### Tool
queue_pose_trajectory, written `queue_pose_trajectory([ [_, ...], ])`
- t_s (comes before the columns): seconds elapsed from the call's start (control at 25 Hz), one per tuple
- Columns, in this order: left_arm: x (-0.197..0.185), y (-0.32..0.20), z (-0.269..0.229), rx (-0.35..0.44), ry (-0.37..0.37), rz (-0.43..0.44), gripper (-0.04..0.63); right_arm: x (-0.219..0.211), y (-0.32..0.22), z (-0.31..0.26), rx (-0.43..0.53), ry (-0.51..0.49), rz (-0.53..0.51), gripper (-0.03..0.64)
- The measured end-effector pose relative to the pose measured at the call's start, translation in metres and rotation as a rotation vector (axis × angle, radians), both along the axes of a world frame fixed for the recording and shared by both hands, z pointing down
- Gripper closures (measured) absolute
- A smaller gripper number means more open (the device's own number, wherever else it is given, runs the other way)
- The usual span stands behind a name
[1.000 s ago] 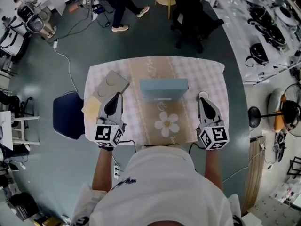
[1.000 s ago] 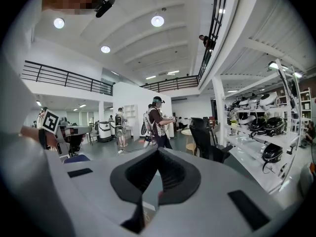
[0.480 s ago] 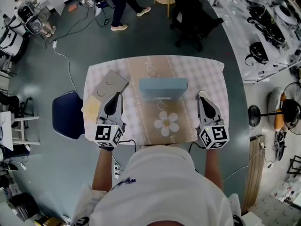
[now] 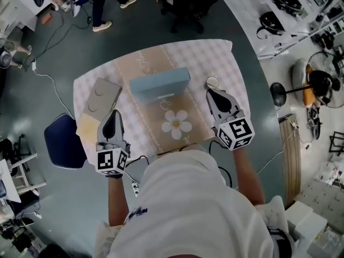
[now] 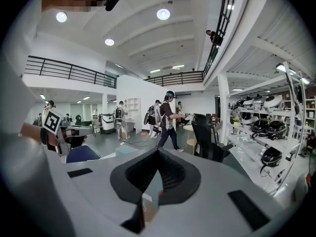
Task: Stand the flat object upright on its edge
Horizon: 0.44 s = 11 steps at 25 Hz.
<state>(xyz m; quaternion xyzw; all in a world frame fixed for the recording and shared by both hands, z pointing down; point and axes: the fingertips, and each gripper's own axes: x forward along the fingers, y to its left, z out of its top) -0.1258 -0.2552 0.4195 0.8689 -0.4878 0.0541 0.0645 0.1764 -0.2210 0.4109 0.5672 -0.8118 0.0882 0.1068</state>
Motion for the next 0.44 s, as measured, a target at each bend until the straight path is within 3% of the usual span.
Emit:
queue_pose_trajectory([
  [0.2, 0.027, 0.03, 0.048, -0.126, -0.027, 0.096, 0.594, 0.005, 0.005, -0.01, -0.067, 0.036, -0.052, 0.614],
  [0.44, 0.027, 0.061, 0.101, -0.178, -0.173, 0.143, 0.594, -0.014, -0.024, -0.018, -0.093, 0.152, -0.258, 0.614],
])
